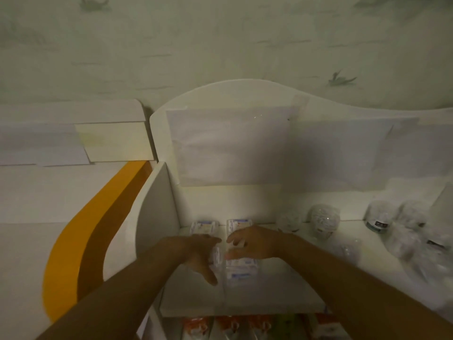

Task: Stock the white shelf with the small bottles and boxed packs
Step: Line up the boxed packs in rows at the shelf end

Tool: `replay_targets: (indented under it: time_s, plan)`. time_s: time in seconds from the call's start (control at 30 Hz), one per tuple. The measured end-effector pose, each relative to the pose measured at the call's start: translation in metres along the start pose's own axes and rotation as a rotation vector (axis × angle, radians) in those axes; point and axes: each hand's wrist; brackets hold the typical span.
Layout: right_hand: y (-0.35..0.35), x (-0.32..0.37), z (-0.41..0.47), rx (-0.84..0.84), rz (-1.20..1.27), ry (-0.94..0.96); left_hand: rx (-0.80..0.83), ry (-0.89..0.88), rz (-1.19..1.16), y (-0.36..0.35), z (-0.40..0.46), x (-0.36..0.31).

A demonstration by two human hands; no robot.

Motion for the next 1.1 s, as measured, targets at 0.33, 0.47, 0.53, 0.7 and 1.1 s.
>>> replay_targets:
  time_s: [0.33, 0.47, 0.53, 0.7, 1.1]
  plan:
    - [-0.027, -0.004, -0.006, -0.006, -0.088, -0.057, -0.237, 0.020, 0.012, -0.014, 0.006, 0.020]
    - [-0.030, -0.009, -0.002, -0.041, -0.090, -0.081, -0.235, 0.054, 0.075, -0.018, 0.007, 0.022]
    - [-0.031, -0.012, 0.000, -0.072, -0.080, -0.114, -0.215, 0.047, 0.113, -0.019, 0.005, 0.022]
    - [-0.031, -0.015, 0.005, -0.119, -0.071, -0.176, -0.229, 0.038, 0.155, -0.018, 0.008, 0.023]
    - [-0.025, -0.016, 0.009, -0.086, -0.069, -0.180, -0.318, 0.141, -0.101, -0.028, 0.018, 0.012]
Point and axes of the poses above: each hand's wrist, its own z-axis towards the middle knuckle, its own y-axis out of the back of the hand, x = y × z, and after that the axes turned 12 degrees about -z, right-handed
